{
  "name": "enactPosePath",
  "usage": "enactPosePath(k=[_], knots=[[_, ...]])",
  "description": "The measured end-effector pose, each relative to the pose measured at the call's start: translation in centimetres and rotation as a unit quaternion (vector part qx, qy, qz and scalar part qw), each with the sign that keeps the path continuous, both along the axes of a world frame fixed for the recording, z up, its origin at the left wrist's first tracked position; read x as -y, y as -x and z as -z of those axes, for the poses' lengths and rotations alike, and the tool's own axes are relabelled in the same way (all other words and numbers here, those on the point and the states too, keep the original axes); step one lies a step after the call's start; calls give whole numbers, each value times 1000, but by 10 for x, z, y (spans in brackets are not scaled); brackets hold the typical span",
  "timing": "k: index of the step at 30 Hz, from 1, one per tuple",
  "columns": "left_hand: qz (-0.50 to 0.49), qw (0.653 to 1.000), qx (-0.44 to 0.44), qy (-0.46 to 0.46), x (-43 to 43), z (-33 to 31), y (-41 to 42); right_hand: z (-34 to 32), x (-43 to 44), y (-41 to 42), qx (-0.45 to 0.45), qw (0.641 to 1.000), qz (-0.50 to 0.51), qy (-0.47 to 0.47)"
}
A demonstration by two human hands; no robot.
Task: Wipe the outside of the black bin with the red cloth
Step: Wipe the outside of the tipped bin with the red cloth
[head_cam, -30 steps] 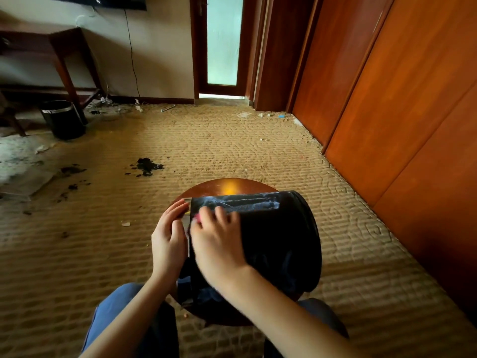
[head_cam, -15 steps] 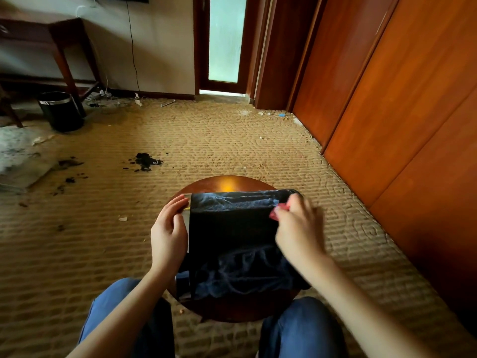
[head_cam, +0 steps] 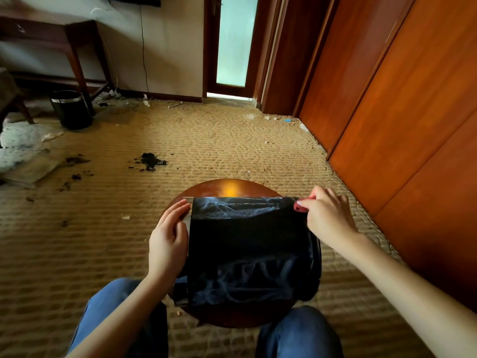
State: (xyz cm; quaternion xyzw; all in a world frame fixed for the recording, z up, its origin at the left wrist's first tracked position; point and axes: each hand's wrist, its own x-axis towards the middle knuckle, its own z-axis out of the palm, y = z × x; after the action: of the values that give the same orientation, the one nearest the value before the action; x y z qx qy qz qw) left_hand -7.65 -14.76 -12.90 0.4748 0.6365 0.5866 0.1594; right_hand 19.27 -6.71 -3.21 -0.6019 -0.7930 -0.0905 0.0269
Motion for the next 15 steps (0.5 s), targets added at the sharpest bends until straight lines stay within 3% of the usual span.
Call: enactPosePath(k=[3,6,10,12,15], knots=[[-7,1000,1,4,-4,-1,-1,15,14,27,-27,998,-32,-43],[-11,1000,1,5,-4,-1,0,38,46,60,-102,981,-128,-108],[-9,1000,-12,7,0,2,0,46,70,72,-102,961,-238,-102],[-4,1000,-19,4,2,2,0,38,55,53,-99,968,-214,-85],[-4,1000,-15,8,2,0,-1,12,18,11,-51,995,-68,-55]])
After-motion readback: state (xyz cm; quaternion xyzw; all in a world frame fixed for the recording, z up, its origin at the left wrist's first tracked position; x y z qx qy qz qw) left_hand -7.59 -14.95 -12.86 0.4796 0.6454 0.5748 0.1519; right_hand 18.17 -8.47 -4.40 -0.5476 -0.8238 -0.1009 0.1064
